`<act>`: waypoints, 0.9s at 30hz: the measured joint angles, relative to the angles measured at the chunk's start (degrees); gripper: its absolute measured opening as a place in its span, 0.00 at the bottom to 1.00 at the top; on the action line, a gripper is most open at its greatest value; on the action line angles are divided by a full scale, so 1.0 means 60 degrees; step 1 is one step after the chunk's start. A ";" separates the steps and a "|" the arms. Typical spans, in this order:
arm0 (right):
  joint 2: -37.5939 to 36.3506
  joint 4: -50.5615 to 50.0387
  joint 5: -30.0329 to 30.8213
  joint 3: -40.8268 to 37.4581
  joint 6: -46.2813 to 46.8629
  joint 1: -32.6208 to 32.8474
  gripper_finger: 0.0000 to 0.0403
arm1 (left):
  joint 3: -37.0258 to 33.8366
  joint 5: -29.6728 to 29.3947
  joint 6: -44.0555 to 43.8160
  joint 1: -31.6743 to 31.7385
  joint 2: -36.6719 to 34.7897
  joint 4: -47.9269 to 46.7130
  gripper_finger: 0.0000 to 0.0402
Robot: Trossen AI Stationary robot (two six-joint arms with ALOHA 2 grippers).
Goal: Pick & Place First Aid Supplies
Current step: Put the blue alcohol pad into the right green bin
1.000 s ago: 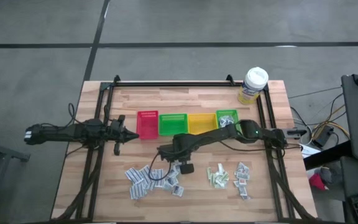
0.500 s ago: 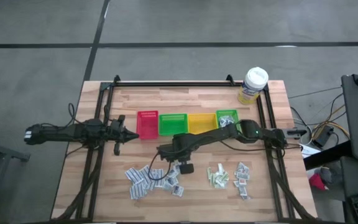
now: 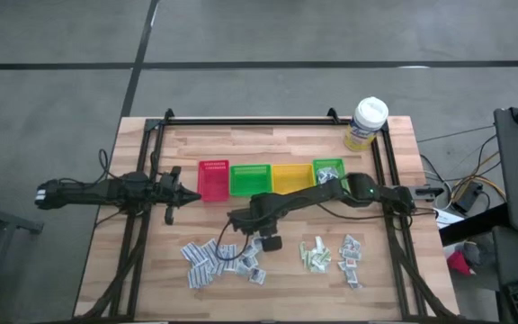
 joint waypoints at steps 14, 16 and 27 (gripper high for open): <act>0.0011 0.0090 -0.0053 -0.0199 0.0008 -0.0172 0.09 | 0.0002 0.0000 0.0000 -0.0001 0.0001 0.0033 0.00; 0.0011 0.0082 -0.0053 -0.0203 -0.0044 -0.0165 0.06 | 0.0004 0.0000 0.0000 0.0000 0.0000 0.0033 0.00; 0.0014 -0.1174 0.1165 0.0182 0.0332 -0.0154 0.02 | 0.0001 0.0000 0.0000 0.0000 0.0000 0.0029 0.00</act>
